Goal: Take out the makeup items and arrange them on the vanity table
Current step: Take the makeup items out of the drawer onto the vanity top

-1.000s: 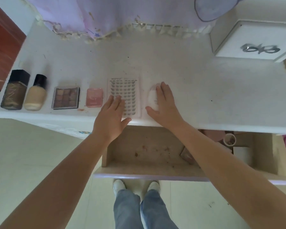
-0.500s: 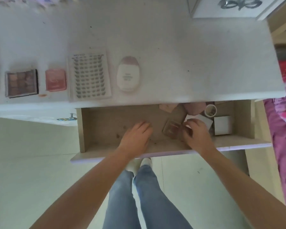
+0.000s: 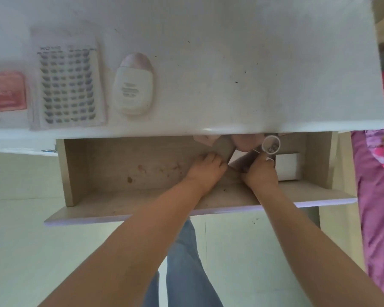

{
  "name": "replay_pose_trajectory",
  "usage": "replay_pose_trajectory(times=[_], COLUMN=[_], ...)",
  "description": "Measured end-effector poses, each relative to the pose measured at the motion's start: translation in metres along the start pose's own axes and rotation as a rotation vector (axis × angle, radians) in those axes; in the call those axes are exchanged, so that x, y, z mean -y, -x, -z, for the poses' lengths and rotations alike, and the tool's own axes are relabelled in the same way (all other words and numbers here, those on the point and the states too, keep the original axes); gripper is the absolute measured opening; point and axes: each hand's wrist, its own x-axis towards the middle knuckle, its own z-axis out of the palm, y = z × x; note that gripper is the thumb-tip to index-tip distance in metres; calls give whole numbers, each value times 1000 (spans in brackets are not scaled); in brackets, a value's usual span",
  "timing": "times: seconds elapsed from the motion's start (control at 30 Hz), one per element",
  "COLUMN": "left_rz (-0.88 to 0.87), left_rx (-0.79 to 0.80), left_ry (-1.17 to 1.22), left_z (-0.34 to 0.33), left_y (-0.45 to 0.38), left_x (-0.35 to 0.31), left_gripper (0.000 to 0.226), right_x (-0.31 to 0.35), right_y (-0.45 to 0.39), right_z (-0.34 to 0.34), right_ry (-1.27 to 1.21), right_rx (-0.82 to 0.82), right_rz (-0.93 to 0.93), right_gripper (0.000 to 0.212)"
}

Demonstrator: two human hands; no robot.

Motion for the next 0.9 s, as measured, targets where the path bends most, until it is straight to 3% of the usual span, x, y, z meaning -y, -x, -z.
replay_pose_trajectory(times=[0.13,0.2,0.3,0.47,0.53,0.63,0.77,0.9], left_rz=[24,46,156,25,12,104,260,226], left_rx=[-32,109,120,-267,-470,-558,-466,-341], left_ry=[-114,-7,226,378,332,242,195,22], left_z=[11,12,15,65,81,106,131,140], left_y=[14,12,21,71,86,94,84,59], left_x=[1,9,27,37,41,61,95,107], left_gripper=[41,30,49,50,51,51,43,40], right_x=[-3,-3,-4,11,24,47,80,105], right_y=[0,3,17,56,72,87,75,52], right_z=[2,5,13,44,63,90,118,129], right_ry=[-92,-143,-273,-304,-318,-260,-195,-122], right_rx=[-26,-55,-75,-69,-171,-364,-403,-322], right_rz=[27,65,139,362,509,715,785,750], right_gripper=[57,61,65,51,48,49,50,50])
